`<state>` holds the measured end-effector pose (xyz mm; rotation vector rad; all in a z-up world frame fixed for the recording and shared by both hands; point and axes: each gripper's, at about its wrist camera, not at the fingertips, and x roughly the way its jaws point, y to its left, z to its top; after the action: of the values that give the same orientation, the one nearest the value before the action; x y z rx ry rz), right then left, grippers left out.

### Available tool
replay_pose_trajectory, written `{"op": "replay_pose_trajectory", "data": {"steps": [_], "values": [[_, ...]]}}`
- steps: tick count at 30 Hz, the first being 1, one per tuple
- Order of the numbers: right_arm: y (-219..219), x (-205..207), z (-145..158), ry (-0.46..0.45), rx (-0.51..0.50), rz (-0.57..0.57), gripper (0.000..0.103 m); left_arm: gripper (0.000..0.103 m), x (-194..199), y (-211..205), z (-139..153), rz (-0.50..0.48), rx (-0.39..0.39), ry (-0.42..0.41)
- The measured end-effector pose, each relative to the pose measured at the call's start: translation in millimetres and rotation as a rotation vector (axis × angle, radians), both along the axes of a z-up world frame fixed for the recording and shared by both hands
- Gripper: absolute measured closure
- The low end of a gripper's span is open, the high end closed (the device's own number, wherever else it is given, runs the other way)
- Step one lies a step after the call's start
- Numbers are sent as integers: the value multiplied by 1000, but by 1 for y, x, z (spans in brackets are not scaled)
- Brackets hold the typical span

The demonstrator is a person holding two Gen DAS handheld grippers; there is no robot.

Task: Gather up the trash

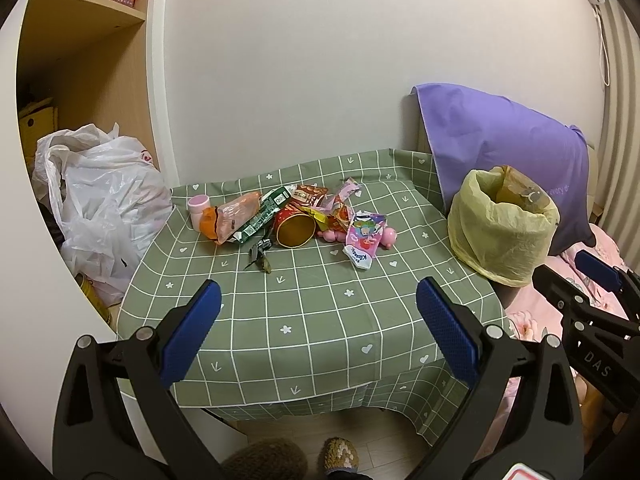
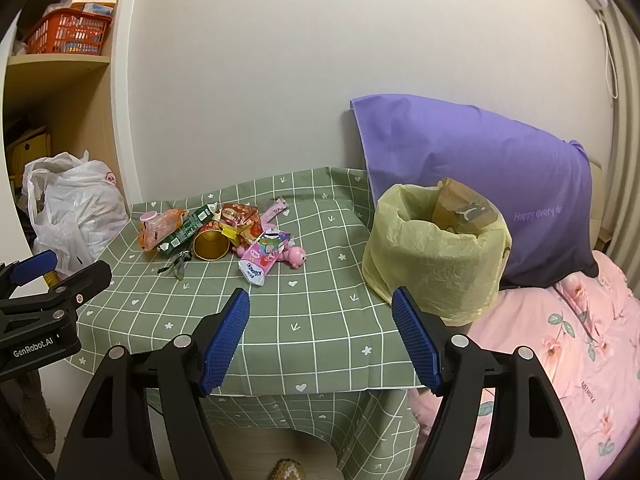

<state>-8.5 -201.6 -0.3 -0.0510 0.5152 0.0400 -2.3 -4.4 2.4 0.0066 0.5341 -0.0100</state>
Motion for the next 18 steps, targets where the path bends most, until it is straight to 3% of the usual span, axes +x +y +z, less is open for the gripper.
{"op": "replay_pose_trajectory", "data": {"steps": [18], "values": [[-4,-1,0,2,2,1,33,10,-1,0,0,2,-1,-3]]}}
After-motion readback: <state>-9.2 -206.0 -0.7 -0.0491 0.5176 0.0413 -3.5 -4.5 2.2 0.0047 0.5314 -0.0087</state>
